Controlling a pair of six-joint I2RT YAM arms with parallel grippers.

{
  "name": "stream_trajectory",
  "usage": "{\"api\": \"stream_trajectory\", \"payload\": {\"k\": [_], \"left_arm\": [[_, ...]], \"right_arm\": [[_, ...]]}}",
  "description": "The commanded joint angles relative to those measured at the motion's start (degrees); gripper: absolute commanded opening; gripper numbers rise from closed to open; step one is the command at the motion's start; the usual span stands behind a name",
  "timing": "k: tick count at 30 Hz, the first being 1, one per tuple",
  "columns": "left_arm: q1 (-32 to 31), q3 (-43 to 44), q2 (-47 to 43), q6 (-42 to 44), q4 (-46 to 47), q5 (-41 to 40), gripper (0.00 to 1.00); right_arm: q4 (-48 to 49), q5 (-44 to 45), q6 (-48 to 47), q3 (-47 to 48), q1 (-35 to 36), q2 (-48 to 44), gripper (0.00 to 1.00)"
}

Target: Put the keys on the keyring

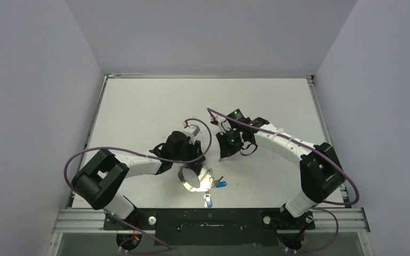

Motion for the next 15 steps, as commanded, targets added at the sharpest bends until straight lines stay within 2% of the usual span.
{"api": "stream_trajectory", "payload": {"k": [1,6,15], "left_arm": [[0.37,4.92,-1.71,8.85,-8.34,1.81,0.38],[0.34,7.85,-3.05,10.16,-14.10,2.97,0.38],[-0.73,5.61,-5.95,-7.28,-12.00,3.04,0.36]], "right_arm": [[0.48,-0.39,-0.29,0.60,-0.24,-2.59,0.00],[0.23,-0.23,-0.30,0.83,-0.24,-2.70,0.00],[0.28,-0.20,-0.29,0.92,-0.24,-2.52,0.00]]}}
